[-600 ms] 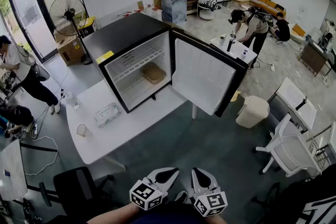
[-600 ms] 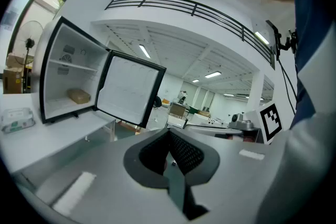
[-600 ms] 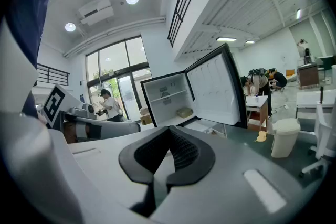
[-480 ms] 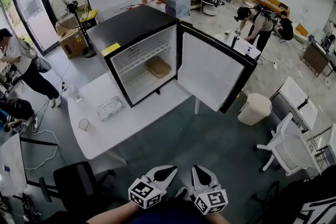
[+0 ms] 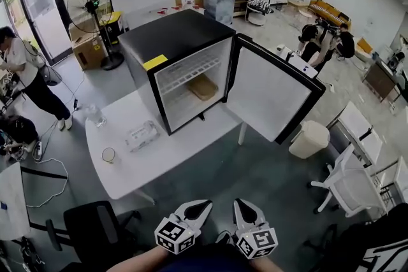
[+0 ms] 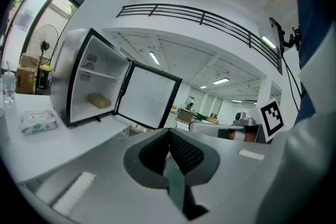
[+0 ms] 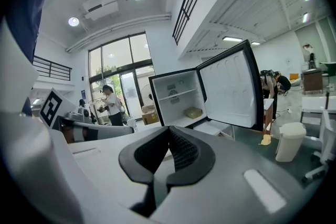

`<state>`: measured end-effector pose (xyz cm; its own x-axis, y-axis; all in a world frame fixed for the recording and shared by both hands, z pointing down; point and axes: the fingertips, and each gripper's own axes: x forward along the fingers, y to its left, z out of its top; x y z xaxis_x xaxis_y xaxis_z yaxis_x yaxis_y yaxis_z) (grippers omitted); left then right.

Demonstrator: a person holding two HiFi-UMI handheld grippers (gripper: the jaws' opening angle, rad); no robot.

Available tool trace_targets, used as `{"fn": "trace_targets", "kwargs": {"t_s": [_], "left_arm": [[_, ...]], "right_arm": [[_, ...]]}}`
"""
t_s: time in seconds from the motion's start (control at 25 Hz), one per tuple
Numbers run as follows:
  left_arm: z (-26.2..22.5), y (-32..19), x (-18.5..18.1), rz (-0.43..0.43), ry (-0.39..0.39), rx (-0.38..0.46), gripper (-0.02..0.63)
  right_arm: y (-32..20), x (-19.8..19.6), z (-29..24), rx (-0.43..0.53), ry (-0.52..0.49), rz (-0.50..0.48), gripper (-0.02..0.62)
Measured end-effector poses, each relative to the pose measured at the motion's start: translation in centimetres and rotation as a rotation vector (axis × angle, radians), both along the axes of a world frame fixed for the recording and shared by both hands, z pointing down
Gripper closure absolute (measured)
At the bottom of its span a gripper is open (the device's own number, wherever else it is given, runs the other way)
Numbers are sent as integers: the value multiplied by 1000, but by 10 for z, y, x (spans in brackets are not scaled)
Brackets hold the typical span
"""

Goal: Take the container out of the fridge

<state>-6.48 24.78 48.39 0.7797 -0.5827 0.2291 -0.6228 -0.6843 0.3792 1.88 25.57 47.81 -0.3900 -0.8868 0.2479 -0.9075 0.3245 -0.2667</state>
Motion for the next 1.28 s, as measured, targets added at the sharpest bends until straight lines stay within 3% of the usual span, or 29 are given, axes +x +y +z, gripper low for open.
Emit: {"fn": "trace_targets", "kwargs": {"t_s": [0.32,0.48,0.76,1.0,1.28], "left_arm": [[5,-29,-55,1,29,20,603],[9,-36,-65,-4,43,21,603],[1,-57,-58,-5,50,36,604],[5,-88,-51,-37,5,30,603],[-4,-150,-20,-82,-50,59,604]], "right_arm": [[-20,-40,1,2,42,61,589],[-19,-48,11,-16,65,58,589],[-39,-42,7,-28,66,68,589],[-83,-36,11,-26,31,24,589],[-144,2,6,-15,-8,-13,589]]}}
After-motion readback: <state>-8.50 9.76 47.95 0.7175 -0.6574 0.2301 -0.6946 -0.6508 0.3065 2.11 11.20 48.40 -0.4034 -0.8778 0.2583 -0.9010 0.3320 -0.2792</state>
